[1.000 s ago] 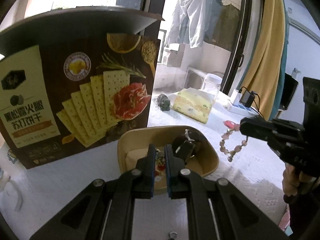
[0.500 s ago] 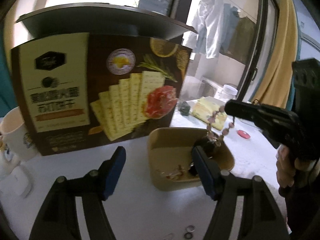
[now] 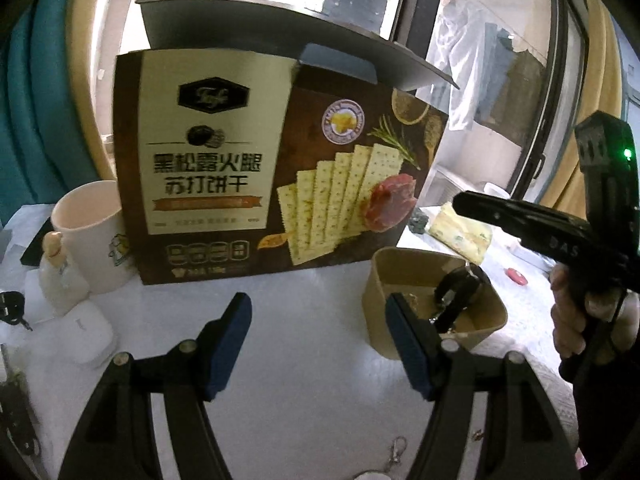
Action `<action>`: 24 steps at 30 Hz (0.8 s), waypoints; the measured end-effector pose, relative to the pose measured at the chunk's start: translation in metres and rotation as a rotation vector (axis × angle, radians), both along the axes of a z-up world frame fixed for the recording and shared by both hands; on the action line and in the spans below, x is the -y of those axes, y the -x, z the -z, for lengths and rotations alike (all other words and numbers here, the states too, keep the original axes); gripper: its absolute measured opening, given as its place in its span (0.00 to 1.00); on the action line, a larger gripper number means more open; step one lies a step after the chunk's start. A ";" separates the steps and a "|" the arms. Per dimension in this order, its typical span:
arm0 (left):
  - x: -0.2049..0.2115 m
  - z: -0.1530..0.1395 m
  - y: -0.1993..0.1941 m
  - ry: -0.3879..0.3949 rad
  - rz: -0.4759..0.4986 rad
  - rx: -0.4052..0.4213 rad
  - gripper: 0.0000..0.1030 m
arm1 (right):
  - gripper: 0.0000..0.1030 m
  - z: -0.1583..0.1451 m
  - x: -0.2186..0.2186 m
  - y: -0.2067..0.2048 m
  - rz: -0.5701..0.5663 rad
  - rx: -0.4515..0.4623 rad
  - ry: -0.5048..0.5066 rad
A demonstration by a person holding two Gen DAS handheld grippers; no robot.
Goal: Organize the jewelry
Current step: 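Carry bracelet and keychain over the kraft bowl and release both into it, then grasp the small black ring on the table with the right tool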
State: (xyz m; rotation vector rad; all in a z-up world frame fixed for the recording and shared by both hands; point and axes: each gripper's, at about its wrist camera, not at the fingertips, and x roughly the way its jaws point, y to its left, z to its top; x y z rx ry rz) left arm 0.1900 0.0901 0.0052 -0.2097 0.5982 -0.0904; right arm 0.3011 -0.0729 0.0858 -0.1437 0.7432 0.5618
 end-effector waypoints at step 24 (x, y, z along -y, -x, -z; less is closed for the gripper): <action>0.013 0.018 0.092 0.016 -0.030 -0.006 0.67 | 0.26 0.014 0.026 0.096 0.044 -0.067 0.016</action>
